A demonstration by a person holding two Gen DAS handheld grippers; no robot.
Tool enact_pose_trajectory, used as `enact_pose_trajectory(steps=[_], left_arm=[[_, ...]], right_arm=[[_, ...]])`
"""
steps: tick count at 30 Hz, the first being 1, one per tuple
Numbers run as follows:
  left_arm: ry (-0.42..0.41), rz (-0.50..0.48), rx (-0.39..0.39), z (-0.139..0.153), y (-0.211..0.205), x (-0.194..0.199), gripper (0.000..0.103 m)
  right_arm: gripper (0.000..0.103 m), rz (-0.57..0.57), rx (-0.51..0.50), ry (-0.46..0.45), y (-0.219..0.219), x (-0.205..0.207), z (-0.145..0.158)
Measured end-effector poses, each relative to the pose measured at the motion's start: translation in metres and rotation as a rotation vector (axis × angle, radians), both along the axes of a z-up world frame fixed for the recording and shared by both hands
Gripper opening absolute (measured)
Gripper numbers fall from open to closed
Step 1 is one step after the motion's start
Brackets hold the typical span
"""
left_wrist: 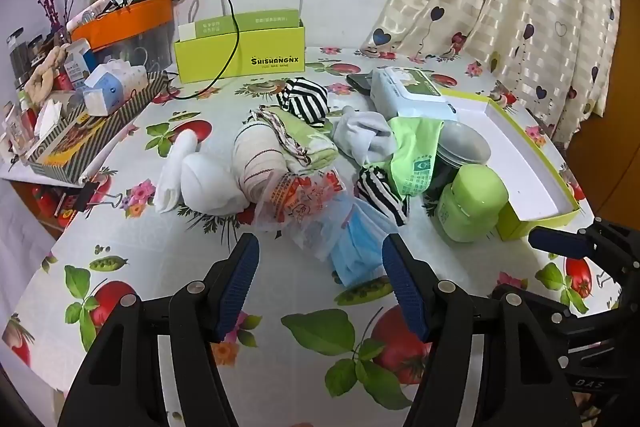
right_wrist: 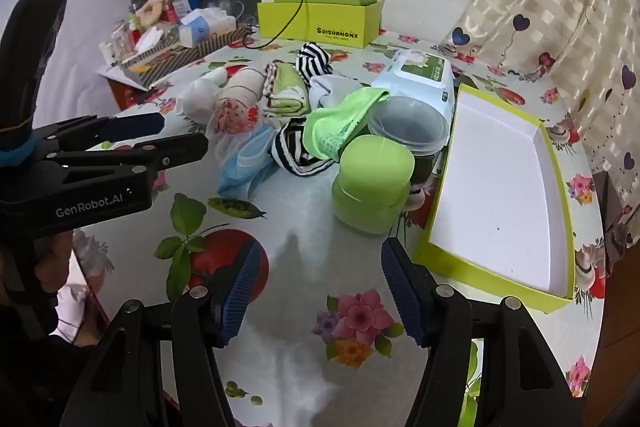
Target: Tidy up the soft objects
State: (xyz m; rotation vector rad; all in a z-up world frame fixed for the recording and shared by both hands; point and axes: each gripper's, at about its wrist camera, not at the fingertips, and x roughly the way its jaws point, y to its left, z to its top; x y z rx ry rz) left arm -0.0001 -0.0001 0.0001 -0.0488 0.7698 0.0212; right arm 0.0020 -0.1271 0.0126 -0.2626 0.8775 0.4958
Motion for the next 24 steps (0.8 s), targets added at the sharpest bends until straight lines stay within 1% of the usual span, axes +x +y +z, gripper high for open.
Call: enact_pose_trajectory(steps=[12,14,20,24], left_arm=[[0.008,-0.008,0.0,-0.0048,-0.0011,-0.0038,0.065],[0.02,-0.007,0.001,-0.0019,-0.0004,-0.0013,0.065],[0.018,-0.004,0.009,-0.002,-0.0007,-0.0026,0.065],[0.014,-0.01,-0.004,-0.0012,-0.0004,-0.003,0.065]], right_arm=[[0.063,-0.003,0.006,-0.007,-0.0012,-0.0006,0.0015],[0.063,-0.004,0.006,-0.008,-0.0001,-0.0019,0.0028],[0.063,-0.001,0.008,-0.01,-0.0013,-0.0016,0.0026],[0.063,-0.001,0.009,-0.01,-0.0023,-0.0013,0.0036]])
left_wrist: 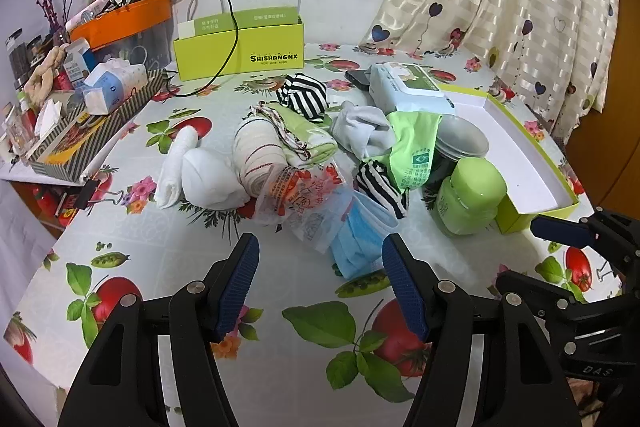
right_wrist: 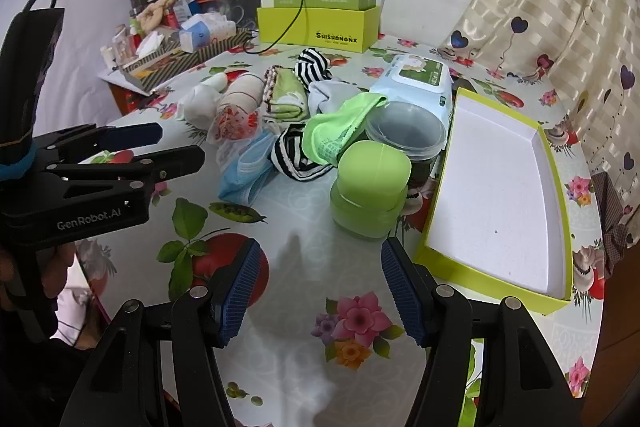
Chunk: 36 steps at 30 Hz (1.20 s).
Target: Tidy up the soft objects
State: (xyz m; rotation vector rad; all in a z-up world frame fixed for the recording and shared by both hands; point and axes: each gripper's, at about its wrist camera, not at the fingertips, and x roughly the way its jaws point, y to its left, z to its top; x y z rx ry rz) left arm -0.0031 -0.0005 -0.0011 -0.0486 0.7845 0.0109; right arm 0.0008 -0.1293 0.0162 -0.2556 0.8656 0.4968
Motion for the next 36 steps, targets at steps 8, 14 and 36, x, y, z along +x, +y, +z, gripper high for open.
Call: enact_pose_trajectory(steps=[8,14,36], left_arm=[[0.0,-0.007,-0.058,0.0008,0.0045,-0.0015,0.065],[-0.003,-0.005,-0.04,0.0003,0.0033,-0.001,0.065],[-0.017,0.005,-0.054,-0.0007,0.0101,0.0006,0.065]], right_arm=[[0.063,0.002,0.006,-0.001,-0.0013,0.0001,0.0009],[0.063,0.004,0.009,-0.002,-0.0014,0.0007,0.0006],[0.063,0.026,0.054,-0.013,0.0031,0.004,0.0043]])
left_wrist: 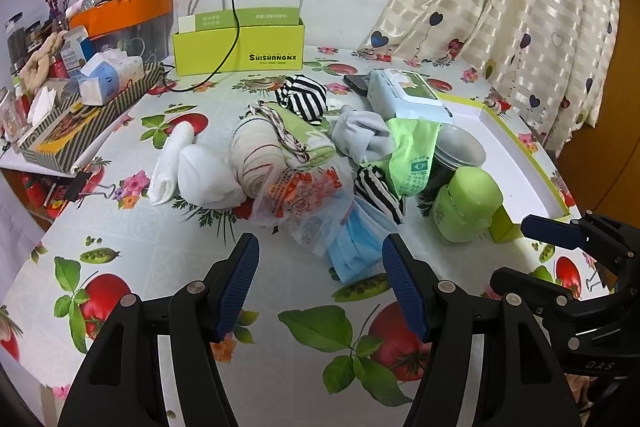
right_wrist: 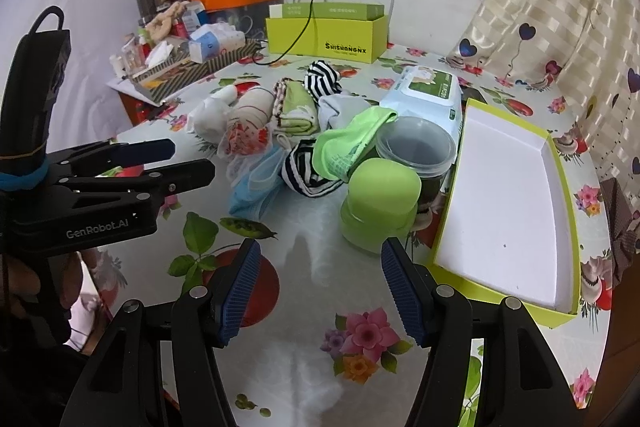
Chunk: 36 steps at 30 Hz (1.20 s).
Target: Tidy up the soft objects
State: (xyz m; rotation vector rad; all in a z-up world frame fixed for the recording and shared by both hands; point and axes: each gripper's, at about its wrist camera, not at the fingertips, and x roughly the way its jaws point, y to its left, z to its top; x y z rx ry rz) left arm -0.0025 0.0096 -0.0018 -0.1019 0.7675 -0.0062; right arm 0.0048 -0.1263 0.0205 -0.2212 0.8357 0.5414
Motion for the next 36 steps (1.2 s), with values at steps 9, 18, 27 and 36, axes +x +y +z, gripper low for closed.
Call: enact_pose_trajectory(steps=[9,18,27,36], left_arm=[[-0.002,0.002,-0.01,-0.0001,0.004,0.0016,0.065],[0.0,0.002,-0.009,-0.0004,0.0038,0.0028,0.065],[-0.002,0.002,-0.007,-0.0003,0.0048,0.0045,0.065],[0.011,0.025,0.018,-0.0054,0.0074,0.0073,0.065]], right_arm=[[0.063,0.011,0.011,-0.003,0.0006,0.001,0.0015],[0.064,0.019,0.016,-0.008,0.0034,0.0012,0.0033],[0.064,0.029,0.022,-0.009,0.0054,0.0045,0.0053],[0.064,0.039,0.03,-0.014,0.0088,0.0077,0.0083]])
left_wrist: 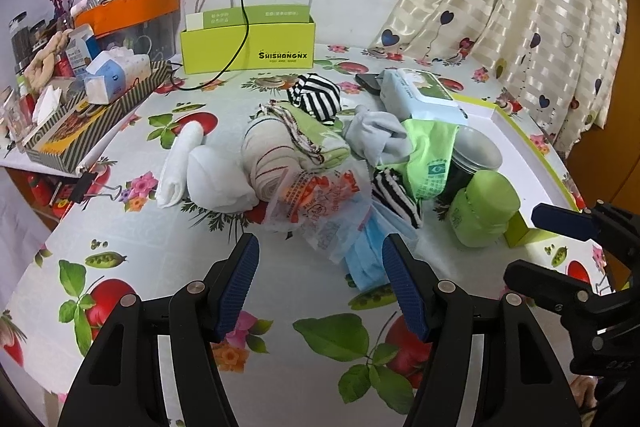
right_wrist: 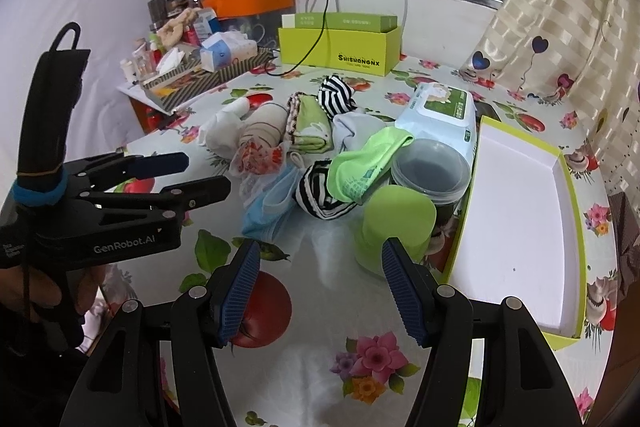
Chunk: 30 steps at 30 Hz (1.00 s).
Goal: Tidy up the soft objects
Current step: 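Grasp the white sock with the left gripper while the right gripper grasps the red-print plastic bag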
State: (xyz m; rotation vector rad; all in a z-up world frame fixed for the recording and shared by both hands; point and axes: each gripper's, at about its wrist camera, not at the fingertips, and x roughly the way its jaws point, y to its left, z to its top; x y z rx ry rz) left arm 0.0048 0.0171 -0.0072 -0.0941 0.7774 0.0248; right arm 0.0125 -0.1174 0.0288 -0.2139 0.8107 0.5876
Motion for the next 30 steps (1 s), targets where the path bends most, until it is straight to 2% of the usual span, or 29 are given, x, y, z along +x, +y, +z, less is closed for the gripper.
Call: enact_pose_trajectory(steps=[17,30], left_arm=[[-0.014,0.012,-0.04,-0.001,0.018,0.005,0.065],[-0.043,0.096,-0.077,0.002,0.071,0.009,0.065]], right_arm=[[0.064,0.051,-0.009,-0.009,0.022,0.01,0.003],[0.065,0.099,-0.012,0.024,0.06,0.035,-0.002]])
